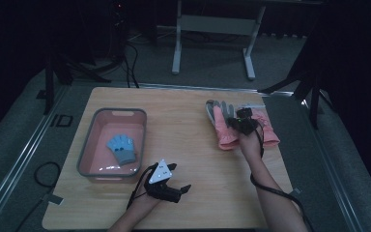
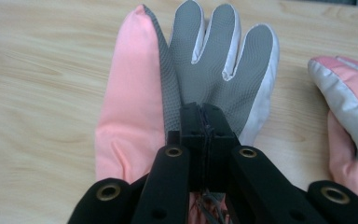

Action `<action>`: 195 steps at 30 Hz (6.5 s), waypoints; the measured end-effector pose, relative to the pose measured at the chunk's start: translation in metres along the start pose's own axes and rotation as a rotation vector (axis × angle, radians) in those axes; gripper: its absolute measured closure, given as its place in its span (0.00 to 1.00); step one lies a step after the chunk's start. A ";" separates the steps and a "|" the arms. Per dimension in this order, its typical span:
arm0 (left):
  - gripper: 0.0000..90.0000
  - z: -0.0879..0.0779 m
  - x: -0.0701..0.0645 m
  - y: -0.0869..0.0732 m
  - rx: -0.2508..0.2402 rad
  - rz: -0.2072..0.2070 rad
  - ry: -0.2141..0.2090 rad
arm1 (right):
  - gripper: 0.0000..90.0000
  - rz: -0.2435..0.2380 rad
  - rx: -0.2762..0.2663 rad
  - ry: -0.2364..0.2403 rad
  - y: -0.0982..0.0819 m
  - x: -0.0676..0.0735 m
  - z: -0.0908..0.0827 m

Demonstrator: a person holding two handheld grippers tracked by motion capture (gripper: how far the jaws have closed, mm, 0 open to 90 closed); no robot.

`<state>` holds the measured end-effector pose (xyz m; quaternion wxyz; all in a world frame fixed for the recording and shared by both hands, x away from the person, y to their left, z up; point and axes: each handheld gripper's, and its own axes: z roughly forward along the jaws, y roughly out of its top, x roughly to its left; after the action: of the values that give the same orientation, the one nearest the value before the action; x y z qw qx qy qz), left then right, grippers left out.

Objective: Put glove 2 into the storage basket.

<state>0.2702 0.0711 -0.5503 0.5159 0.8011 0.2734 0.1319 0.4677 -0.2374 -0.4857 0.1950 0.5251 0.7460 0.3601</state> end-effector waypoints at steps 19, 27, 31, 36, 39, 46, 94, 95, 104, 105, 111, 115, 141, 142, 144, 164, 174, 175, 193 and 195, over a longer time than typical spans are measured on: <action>0.10 -0.001 -0.006 -0.005 -0.015 0.005 0.023 | 0.98 0.206 -0.069 0.027 -0.058 0.077 -0.068; 0.10 -0.003 -0.009 -0.006 -0.016 0.009 0.031 | 0.98 0.212 -0.064 0.016 -0.071 0.083 -0.065; 0.10 -0.003 -0.010 -0.007 -0.008 0.023 0.035 | 0.98 0.219 -0.048 0.018 -0.078 0.084 -0.058; 0.10 -0.002 -0.010 -0.007 -0.006 0.026 0.033 | 0.98 0.231 -0.034 0.007 -0.084 0.081 -0.046; 0.10 -0.001 -0.010 -0.008 -0.001 0.026 0.031 | 0.98 0.230 -0.019 0.001 -0.089 0.081 -0.039; 0.10 0.000 -0.010 -0.009 0.004 0.032 0.031 | 0.97 0.207 -0.004 -0.028 -0.095 0.085 -0.027; 0.10 -0.002 -0.010 -0.010 -0.004 -0.002 0.039 | 0.67 0.007 -0.058 -0.033 -0.014 -0.126 -0.046; 0.10 -0.002 -0.010 -0.010 -0.004 -0.001 0.042 | 0.67 0.013 -0.053 -0.024 -0.013 -0.128 -0.042; 0.10 -0.005 -0.012 -0.012 -0.005 -0.004 0.045 | 0.62 -0.026 0.113 -0.056 -0.025 -0.147 0.001; 0.10 -0.005 -0.012 -0.012 -0.005 -0.005 0.044 | 0.64 -0.020 0.115 -0.043 -0.028 -0.148 0.005; 0.10 -0.005 -0.012 -0.012 -0.004 0.000 0.042 | 0.88 0.034 0.094 -0.015 -0.035 -0.147 0.010; 0.10 -0.005 -0.013 -0.012 0.000 0.005 0.041 | 0.97 0.059 0.081 -0.037 -0.035 -0.144 0.007; 0.10 -0.004 -0.017 -0.011 0.002 0.025 0.066 | 0.99 0.131 -0.049 -0.155 -0.040 -0.021 -0.115; 0.10 -0.003 -0.017 -0.011 0.006 0.032 0.069 | 0.99 0.129 -0.052 -0.162 -0.042 -0.018 -0.117; 0.10 -0.003 -0.018 -0.011 0.008 0.037 0.063 | 0.99 0.148 -0.064 -0.169 -0.049 -0.013 -0.120; 0.10 -0.002 -0.020 -0.011 0.017 0.052 0.056 | 0.95 0.225 0.056 -0.214 -0.112 -0.012 -0.074; 0.10 -0.002 -0.019 -0.011 0.018 0.045 0.049 | 0.74 0.151 0.031 -0.113 -0.102 -0.023 -0.087; 0.10 -0.002 -0.019 -0.011 0.017 0.044 0.047 | 0.71 0.131 0.029 -0.099 -0.100 -0.025 -0.090; 0.10 -0.002 -0.018 -0.011 0.019 0.034 0.047 | 0.65 -0.083 0.125 0.070 -0.113 -0.060 -0.069; 0.10 -0.002 -0.018 -0.011 0.019 0.033 0.048 | 0.76 -0.055 0.114 0.102 -0.116 -0.062 -0.066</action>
<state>0.2508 0.0656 -0.5579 0.4993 0.8069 0.2739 0.1568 0.3721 -0.3389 -0.5334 0.1366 0.4958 0.7882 0.3380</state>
